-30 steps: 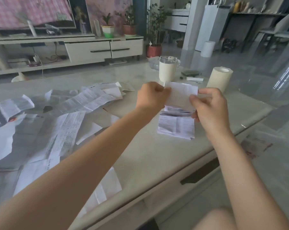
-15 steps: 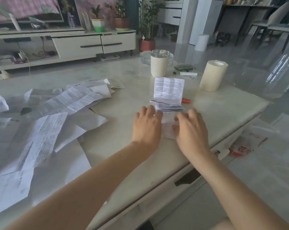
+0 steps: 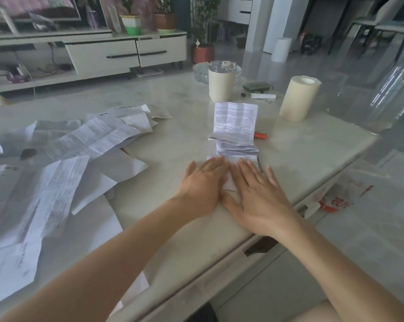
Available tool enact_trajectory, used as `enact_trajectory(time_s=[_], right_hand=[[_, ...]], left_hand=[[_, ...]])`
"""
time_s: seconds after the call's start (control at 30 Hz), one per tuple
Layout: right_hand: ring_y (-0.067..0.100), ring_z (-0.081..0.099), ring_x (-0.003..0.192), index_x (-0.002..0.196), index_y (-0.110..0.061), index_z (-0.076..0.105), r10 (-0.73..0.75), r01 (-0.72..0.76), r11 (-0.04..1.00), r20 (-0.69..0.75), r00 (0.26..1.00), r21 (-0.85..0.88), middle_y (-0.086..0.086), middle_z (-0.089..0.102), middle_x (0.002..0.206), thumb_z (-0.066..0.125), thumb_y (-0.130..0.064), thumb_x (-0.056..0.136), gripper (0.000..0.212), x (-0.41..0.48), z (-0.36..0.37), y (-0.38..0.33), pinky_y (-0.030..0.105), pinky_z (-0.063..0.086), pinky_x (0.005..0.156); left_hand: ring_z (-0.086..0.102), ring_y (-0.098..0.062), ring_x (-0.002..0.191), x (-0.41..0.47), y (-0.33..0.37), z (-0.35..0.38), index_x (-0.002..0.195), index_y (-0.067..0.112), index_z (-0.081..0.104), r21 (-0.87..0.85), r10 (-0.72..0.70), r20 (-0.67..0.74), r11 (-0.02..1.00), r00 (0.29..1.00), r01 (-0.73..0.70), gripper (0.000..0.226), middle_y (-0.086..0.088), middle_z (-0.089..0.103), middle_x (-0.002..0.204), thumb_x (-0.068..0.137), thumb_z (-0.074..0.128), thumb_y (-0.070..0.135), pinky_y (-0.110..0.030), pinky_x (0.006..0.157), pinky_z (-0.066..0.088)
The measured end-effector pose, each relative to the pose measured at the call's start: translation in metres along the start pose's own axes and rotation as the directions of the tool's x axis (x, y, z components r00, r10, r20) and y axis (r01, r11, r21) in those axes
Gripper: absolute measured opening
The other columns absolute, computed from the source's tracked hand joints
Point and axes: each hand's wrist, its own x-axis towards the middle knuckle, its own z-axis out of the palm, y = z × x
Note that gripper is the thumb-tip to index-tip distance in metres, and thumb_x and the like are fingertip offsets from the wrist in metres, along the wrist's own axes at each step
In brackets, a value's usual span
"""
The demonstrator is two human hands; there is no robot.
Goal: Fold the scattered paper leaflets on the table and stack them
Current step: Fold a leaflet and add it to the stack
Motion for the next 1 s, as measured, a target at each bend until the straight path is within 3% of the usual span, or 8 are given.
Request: enact_trajectory(time_s=[0.17,0.27,0.33,0.43,0.63,0.83,0.93,1.0], right_hand=[[0.013,-0.012,0.145,0.150,-0.019,-0.001,0.011,-0.013,0.989,0.012,1.000,0.147,0.002,-0.008,0.159,0.018,-0.054,0.096,0.067,0.000,0.003,0.000,0.039,-0.009,0.117],[0.021,0.002,0.146,0.149,-0.015,0.019,-0.024,0.066,0.975,-0.195,0.980,0.213,0.008,0.009,0.158,0.009,-0.056,0.090,0.072,0.001,0.000,0.002,0.037,-0.002,0.116],[0.025,0.012,0.145,0.144,-0.010,0.034,-0.013,0.132,0.938,-0.347,0.938,0.322,0.011,0.021,0.155,0.015,-0.042,0.090,0.065,0.003,-0.009,0.005,0.031,0.001,0.115],[0.031,0.031,0.138,0.133,-0.003,0.049,0.050,0.218,0.863,-0.506,0.861,0.456,0.015,0.042,0.144,0.030,-0.019,0.094,0.046,0.006,-0.025,0.013,0.008,0.002,0.106],[0.008,0.049,0.109,0.131,-0.014,0.052,0.235,0.254,0.677,-0.530,0.815,0.691,0.002,0.057,0.121,0.036,-0.019,0.101,0.035,0.010,-0.049,0.014,-0.002,0.029,0.087],[0.007,0.050,0.115,0.127,-0.011,0.056,0.151,0.338,0.663,-0.561,0.814,0.668,0.001,0.059,0.126,0.042,-0.016,0.099,0.032,0.017,-0.060,-0.040,0.010,0.031,0.091],[0.018,0.053,0.116,0.123,-0.006,0.059,-0.038,0.432,0.738,-0.608,0.793,0.518,0.007,0.062,0.123,0.044,-0.017,0.094,0.034,0.020,-0.059,-0.079,0.015,0.032,0.096],[0.024,0.054,0.116,0.120,-0.006,0.061,-0.172,0.494,0.739,-0.581,0.796,0.458,0.009,0.063,0.120,0.044,-0.018,0.091,0.036,0.024,-0.055,-0.113,0.028,0.036,0.102]], left_hand=[[0.018,-0.013,0.141,0.005,0.000,-0.009,0.144,0.027,0.030,-0.011,0.013,0.006,1.000,1.000,-0.013,0.043,0.006,0.022,0.155,0.100,0.033,0.027,-0.029,0.109,0.012],[0.021,-0.016,0.141,0.001,0.003,-0.012,0.142,0.024,0.036,-0.069,0.042,-0.099,0.996,0.994,-0.049,0.041,0.003,0.027,0.154,0.101,0.033,0.026,-0.028,0.107,0.013],[0.017,-0.016,0.143,-0.001,0.006,-0.015,0.141,0.023,0.037,-0.153,0.015,-0.174,0.987,0.985,-0.042,0.041,0.003,0.025,0.154,0.101,0.031,0.028,-0.032,0.112,0.011],[0.009,-0.014,0.145,-0.004,0.010,-0.025,0.143,0.024,0.034,-0.236,-0.020,-0.227,0.971,0.974,-0.035,0.043,0.005,0.021,0.156,0.102,0.026,0.031,-0.037,0.115,0.003],[0.008,-0.010,0.145,-0.007,0.009,-0.039,0.143,0.023,0.034,-0.330,-0.044,-0.273,0.942,0.961,-0.051,0.044,0.006,0.023,0.155,0.101,0.026,0.033,-0.035,0.116,0.001],[0.015,-0.012,0.144,-0.037,-0.020,-0.051,0.139,0.019,0.042,-0.306,-0.104,-0.353,0.952,0.930,-0.010,0.042,0.001,0.032,0.151,0.099,0.037,0.032,-0.033,0.116,0.009],[0.021,-0.018,0.143,-0.068,-0.049,-0.060,0.136,0.015,0.046,-0.241,-0.165,-0.412,0.968,0.896,0.067,0.045,-0.003,0.035,0.150,0.094,0.050,0.031,-0.036,0.115,0.013],[0.017,-0.021,0.144,-0.098,-0.074,-0.070,0.139,0.016,0.041,-0.188,-0.252,-0.405,0.964,0.879,0.190,0.052,-0.004,0.029,0.152,0.091,0.056,0.030,-0.039,0.115,0.012]])
